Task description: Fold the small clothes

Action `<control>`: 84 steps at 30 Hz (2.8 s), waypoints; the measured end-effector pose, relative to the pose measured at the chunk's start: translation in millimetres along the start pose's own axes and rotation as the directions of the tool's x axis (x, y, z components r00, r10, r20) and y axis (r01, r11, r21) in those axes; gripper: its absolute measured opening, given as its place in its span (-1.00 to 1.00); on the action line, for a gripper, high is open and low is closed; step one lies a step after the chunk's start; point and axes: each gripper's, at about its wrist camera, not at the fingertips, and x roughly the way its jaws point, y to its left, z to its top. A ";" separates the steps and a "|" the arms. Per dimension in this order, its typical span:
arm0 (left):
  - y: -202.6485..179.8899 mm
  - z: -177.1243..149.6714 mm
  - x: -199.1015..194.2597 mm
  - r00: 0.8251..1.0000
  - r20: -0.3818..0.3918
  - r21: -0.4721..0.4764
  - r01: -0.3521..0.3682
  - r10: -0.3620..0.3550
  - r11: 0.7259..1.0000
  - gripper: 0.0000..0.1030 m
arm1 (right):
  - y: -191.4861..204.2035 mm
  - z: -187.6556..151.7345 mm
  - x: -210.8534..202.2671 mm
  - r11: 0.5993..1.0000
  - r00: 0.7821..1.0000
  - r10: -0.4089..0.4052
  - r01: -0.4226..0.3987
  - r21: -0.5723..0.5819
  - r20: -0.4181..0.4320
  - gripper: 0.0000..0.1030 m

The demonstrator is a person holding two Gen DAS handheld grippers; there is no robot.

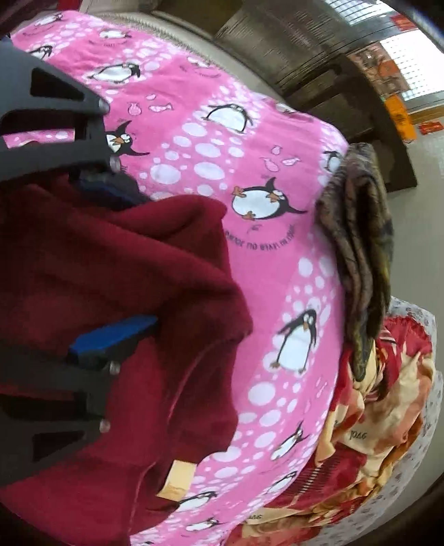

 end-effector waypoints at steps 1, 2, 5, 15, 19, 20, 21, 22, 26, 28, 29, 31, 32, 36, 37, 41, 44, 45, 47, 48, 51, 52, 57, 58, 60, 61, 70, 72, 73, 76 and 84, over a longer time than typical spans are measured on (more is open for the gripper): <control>-0.9 -0.1 0.5 1.000 -0.001 -0.001 -0.002 0.002 1.000 -1.00 | -1.0 -0.9 -1.5 1.000 1.000 0.013 -0.013 -0.004 0.001 -0.21; -1.1 0.1 0.8 1.000 -0.002 -0.003 -0.004 0.004 1.000 -1.00 | -1.9 -1.7 -3.3 1.000 1.000 0.027 -0.027 -0.012 0.001 -0.28; -4.8 0.4 5.1 1.000 -0.006 -0.004 -0.011 0.011 1.000 -1.00 | 0.3 -2.8 -8.4 0.999 0.999 0.033 -0.033 -0.038 0.011 -0.45; -7.6 -1.0 16.1 0.999 -0.024 0.005 -0.041 0.041 0.999 -0.87 | -3.0 -5.3 -21.7 0.998 0.998 0.062 -0.061 -0.033 0.031 -0.45; -7.5 -1.1 17.0 0.999 -0.036 -0.001 -0.032 0.032 0.999 -0.90 | -7.9 -5.8 -28.4 0.996 0.996 0.089 -0.089 -0.028 0.027 -0.51; -9.0 -1.0 15.2 0.999 -0.035 0.004 -0.029 0.029 1.000 -1.00 | -9.2 -6.2 -30.3 0.995 0.995 0.096 -0.095 -0.026 0.026 -0.52; -12.2 -1.0 12.0 0.999 -0.032 0.012 -0.022 0.022 1.000 -1.00 | -11.6 -6.5 -33.4 0.994 0.994 0.104 -0.104 -0.021 0.026 -0.54; -13.8 -0.8 7.5 0.999 -0.027 0.018 -0.018 0.018 1.000 -1.00 | -13.2 -6.6 -35.6 0.994 0.994 0.109 -0.108 -0.019 0.028 -0.56; -35.3 2.1 -19.4 0.999 0.020 0.064 0.026 -0.028 0.998 -1.00 | -23.9 -7.9 -56.3 0.992 0.990 0.129 -0.129 -0.012 0.060 -0.59; -48.0 5.1 -29.8 0.998 0.032 0.089 0.049 -0.052 0.995 -1.00 | -32.4 -8.5 -72.9 0.990 0.986 0.137 -0.138 -0.003 0.093 -0.59; -57.8 6.3 -34.9 0.997 0.033 0.106 0.064 -0.068 0.992 -1.00 | -36.7 -8.2 -79.5 0.990 0.984 0.142 -0.143 0.003 0.104 -0.59; -76.0 7.8 -40.6 0.995 0.035 0.133 0.086 -0.092 0.987 -1.00 | -46.7 -7.6 -94.7 0.988 0.980 0.151 -0.154 0.014 0.128 -0.60; -88.3 7.7 -43.4 0.994 0.036 0.155 0.096 -0.103 0.983 -1.00 | -54.0 -8.6 -106.7 0.988 0.978 0.149 -0.153 0.015 0.146 -0.60; -133.5 6.9 -43.6 0.990 0.023 0.244 0.130 -0.140 0.961 -1.00 | -79.5 -15.7 -141.5 0.992 0.975 0.118 -0.123 0.016 0.189 -0.61; -146.9 5.6 -42.0 0.989 0.016 0.265 0.138 -0.148 0.954 -1.00 | -87.2 -18.3 -148.7 0.994 0.975 0.107 -0.112 0.018 0.197 -0.62; -194.5 1.6 -32.1 0.983 -0.021 0.327 0.179 -0.182 0.928 -1.00 | -135.1 -35.8 -178.4 0.996 0.974 0.043 -0.059 0.067 0.221 -0.64; -229.3 -8.6 -18.3 0.978 -0.054 0.373 0.206 -0.200 0.905 -1.00 | -177.6 -54.6 -189.3 0.991 0.976 -0.004 -0.026 0.132 0.218 -0.65; -238.1 -13.3 -14.1 0.977 -0.066 0.386 0.211 -0.201 0.898 -1.00 | -189.0 -61.3 -191.1 0.988 0.976 -0.015 -0.019 0.152 0.216 -0.65; -257.5 -22.6 3.6 0.976 -0.097 0.411 0.217 -0.195 0.885 -1.00 | -217.8 -78.4 -192.5 0.979 0.978 -0.039 -0.003 0.202 0.205 -0.66; -264.6 -27.8 10.2 0.976 -0.108 0.423 0.215 -0.187 0.880 -1.00 | -227.9 -85.1 -191.6 0.975 0.979 -0.047 0.001 0.222 0.200 -0.66; -280.1 -42.0 35.1 0.981 -0.126 0.466 0.190 -0.148 0.864 -1.00 | -259.7 -108.5 -177.5 0.959 0.981 -0.091 0.039 0.282 0.171 -0.66; -282.7 -45.8 40.9 0.982 -0.137 0.468 0.183 -0.134 0.864 -1.00 | -267.4 -114.1 -169.3 0.952 0.983 -0.098 0.047 0.303 0.155 -0.66; -273.9 -45.9 31.5 0.966 -0.206 0.462 0.235 -0.154 0.855 -1.00 | -286.8 -133.8 -144.4 0.929 0.983 -0.132 0.078 0.361 0.128 -0.27; -270.0 -45.0 19.5 0.964 -0.202 0.465 0.251 -0.174 0.849 -1.00 | -287.6 -136.9 -150.3 0.925 0.979 -0.154 0.094 0.369 0.136 -0.18; -254.4 -37.9 -7.7 0.967 -0.163 0.476 0.250 -0.194 0.843 -1.00 | -287.0 -142.5 -163.5 0.919 0.975 -0.169 0.104 0.379 0.144 -0.16; -247.5 -37.9 -19.4 0.973 -0.138 0.482 0.230 -0.186 0.845 -1.00 | -286.2 -145.8 -173.3 0.916 0.975 -0.159 0.086 0.391 0.156 -0.15; -199.5 -24.4 3.5 0.999 -0.037 0.413 0.003 0.013 0.911 -1.00 | -237.3 -188.8 -184.1 0.934 0.989 0.023 -0.074 0.349 0.147 -0.31; -192.8 -31.5 12.5 0.998 -0.060 0.399 -0.003 0.030 0.917 -1.00 | -224.4 -195.3 -178.4 0.956 0.992 -0.027 -0.010 0.294 0.124 -0.67; -189.1 -36.0 17.7 0.996 -0.072 0.395 -0.011 0.043 0.919 -1.00 | -220.8 -202.0 -179.0 0.959 0.990 -0.067 0.029 0.281 0.124 -0.68; -183.6 -45.1 28.7 0.994 -0.096 0.387 -0.005 0.046 0.922 -1.00 | -227.8 -218.6 -180.8 0.950 0.990 -0.079 0.039 0.311 0.117 -0.69; -188.7 -40.7 18.5 0.997 -0.051 0.397 -0.040 0.065 0.917 -0.99 | -240.6 -225.1 -199.3 0.916 0.982 -0.080 0.005 0.401 0.170 -0.36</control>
